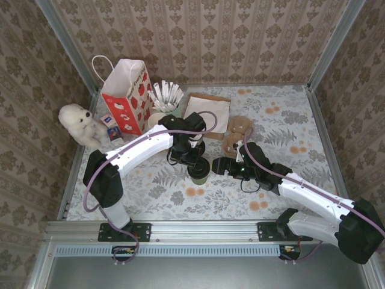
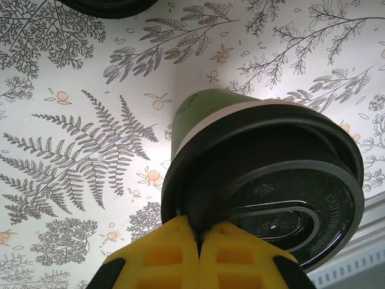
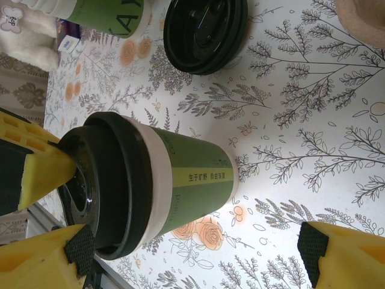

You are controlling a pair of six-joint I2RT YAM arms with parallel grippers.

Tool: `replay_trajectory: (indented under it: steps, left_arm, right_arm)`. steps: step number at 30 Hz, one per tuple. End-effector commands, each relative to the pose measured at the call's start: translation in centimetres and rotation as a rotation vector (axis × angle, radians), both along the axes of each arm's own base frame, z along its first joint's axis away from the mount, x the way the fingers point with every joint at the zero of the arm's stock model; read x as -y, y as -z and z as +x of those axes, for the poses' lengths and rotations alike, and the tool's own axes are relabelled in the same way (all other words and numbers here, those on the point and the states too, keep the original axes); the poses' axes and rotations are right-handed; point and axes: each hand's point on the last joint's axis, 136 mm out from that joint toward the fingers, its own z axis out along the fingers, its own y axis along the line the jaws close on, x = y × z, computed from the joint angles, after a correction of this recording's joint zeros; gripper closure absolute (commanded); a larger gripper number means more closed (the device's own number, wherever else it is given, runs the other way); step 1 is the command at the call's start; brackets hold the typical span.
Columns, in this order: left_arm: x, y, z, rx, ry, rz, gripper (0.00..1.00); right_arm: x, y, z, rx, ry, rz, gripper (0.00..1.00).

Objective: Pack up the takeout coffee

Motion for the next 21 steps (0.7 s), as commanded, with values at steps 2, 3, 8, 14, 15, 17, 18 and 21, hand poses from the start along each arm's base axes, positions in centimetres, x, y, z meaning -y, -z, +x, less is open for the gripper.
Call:
replay_trajectory:
  steps: [2,3,8,14,15,17,18,21]
  left_arm:
    - [0.1,0.4,-0.5,-0.025,-0.010,0.006,1.00]
    - [0.2,0.4,-0.5,-0.026,-0.009,0.005,1.00]
    - [0.4,0.7,-0.6,-0.037,-0.004,0.001,1.00]
    - [0.3,1.5,-1.1,-0.065,-0.003,0.002,1.00]
    - [0.3,1.7,-1.2,-0.072,-0.003,0.005,1.00]
    - [0.2,2.0,-1.3,-0.081,-0.004,0.013,1.00]
    - [0.2,2.1,-1.4,-0.084,-0.005,0.014,1.00]
    - [0.4,2.0,-1.1,-0.075,-0.003,0.011,1.00]
  right_arm:
    - [-0.1,0.4,-0.2,-0.007,-0.014,0.010,0.10]
    - [-0.1,0.5,-0.2,-0.009,-0.012,0.011,0.10]
    - [-0.5,0.6,-0.2,-0.020,-0.023,0.021,0.10]
    - [-0.7,1.0,-0.2,-0.041,-0.023,0.026,0.10]
    - [-0.7,1.0,-0.2,-0.041,-0.023,0.029,0.10]
    - [-0.8,1.0,-0.2,-0.041,-0.023,0.028,0.10]
    - [-0.7,1.1,-0.2,-0.042,-0.023,0.023,0.10]
    - [-0.5,1.4,-0.2,-0.048,-0.013,0.014,0.10]
